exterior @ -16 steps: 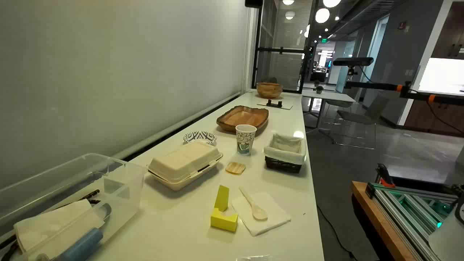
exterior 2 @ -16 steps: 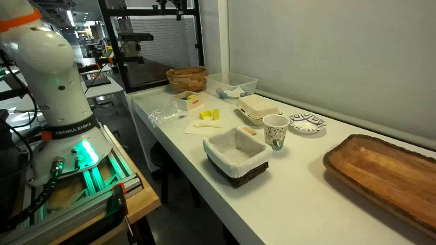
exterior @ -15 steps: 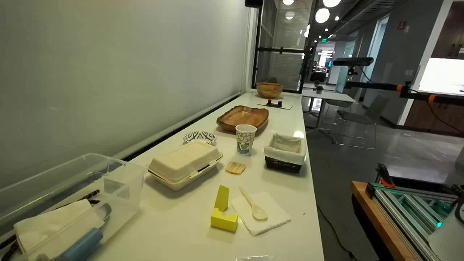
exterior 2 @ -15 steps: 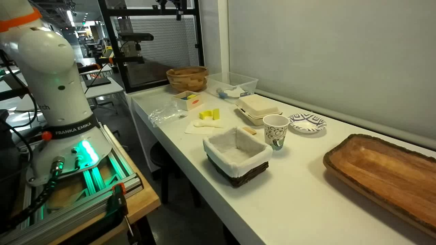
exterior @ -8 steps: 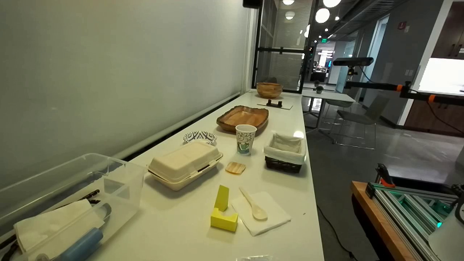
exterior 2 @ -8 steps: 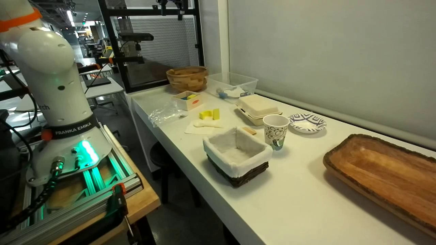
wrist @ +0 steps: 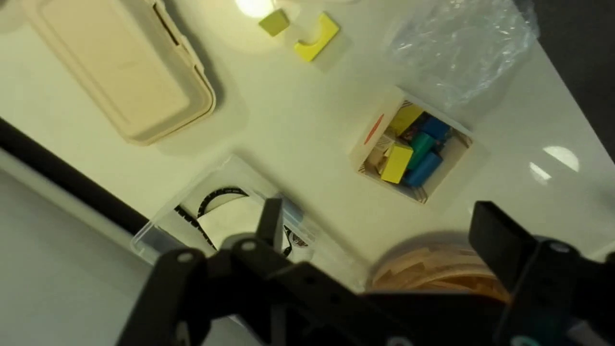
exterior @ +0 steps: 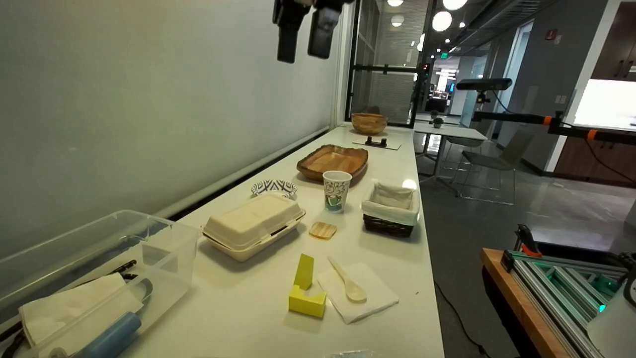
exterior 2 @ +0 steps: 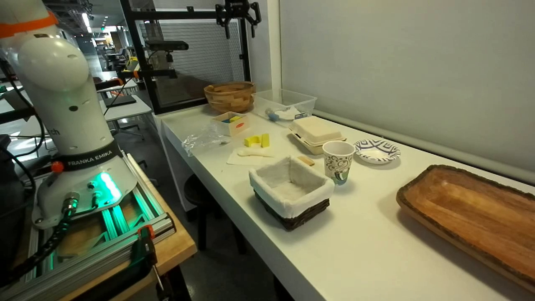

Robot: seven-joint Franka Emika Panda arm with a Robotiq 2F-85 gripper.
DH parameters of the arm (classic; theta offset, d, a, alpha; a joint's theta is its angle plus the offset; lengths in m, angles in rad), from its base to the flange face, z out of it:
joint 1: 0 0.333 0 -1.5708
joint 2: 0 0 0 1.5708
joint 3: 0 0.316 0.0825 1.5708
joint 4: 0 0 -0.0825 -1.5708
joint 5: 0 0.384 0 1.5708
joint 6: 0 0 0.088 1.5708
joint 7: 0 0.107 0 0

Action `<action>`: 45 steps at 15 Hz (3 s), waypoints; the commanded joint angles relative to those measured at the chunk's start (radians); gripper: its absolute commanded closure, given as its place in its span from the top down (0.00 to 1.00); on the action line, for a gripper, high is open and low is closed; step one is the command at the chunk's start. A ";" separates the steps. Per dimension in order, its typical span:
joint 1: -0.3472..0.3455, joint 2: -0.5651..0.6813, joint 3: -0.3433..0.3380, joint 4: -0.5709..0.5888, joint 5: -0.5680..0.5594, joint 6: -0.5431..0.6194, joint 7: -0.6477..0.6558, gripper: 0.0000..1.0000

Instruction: Open the food pack.

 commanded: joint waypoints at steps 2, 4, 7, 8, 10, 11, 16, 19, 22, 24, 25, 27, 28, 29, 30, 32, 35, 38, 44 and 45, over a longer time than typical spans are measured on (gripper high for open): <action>-0.047 0.075 -0.043 -0.084 -0.032 0.231 -0.322 1.00; -0.079 0.102 -0.067 -0.133 -0.029 0.344 -0.481 1.00; -0.132 0.150 -0.105 -0.191 0.017 0.491 -0.680 1.00; -0.126 0.133 -0.074 -0.154 -0.004 0.422 -0.577 1.00; -0.153 0.156 -0.090 -0.176 -0.001 0.469 -0.645 1.00; -0.157 0.160 -0.091 -0.176 -0.002 0.471 -0.655 1.00; -0.166 0.202 -0.089 -0.186 -0.038 0.563 -0.665 1.00; -0.186 0.272 -0.090 -0.208 -0.055 0.706 -0.646 1.00; -0.211 0.362 -0.082 -0.219 -0.064 0.841 -0.627 1.00; -0.228 0.422 -0.070 -0.220 -0.069 0.930 -0.620 1.00; -0.233 0.450 -0.065 -0.216 -0.075 0.964 -0.603 1.00; -0.242 0.501 -0.055 -0.211 -0.097 1.034 -0.570 1.00; -0.241 0.530 -0.059 -0.207 -0.123 1.087 -0.550 1.00; -0.236 0.556 -0.068 -0.201 -0.150 1.131 -0.525 1.00; -0.232 0.580 -0.075 -0.195 -0.175 1.170 -0.499 1.00; -0.216 0.621 -0.096 -0.185 -0.217 1.219 -0.449 1.00; -0.190 0.674 -0.141 -0.166 -0.275 1.267 -0.398 1.00; -0.167 0.715 -0.186 -0.143 -0.305 1.281 -0.356 1.00; -0.204 0.763 -0.150 -0.117 -0.347 1.313 -0.310 1.00; -0.204 0.771 -0.149 -0.113 -0.355 1.324 -0.306 1.00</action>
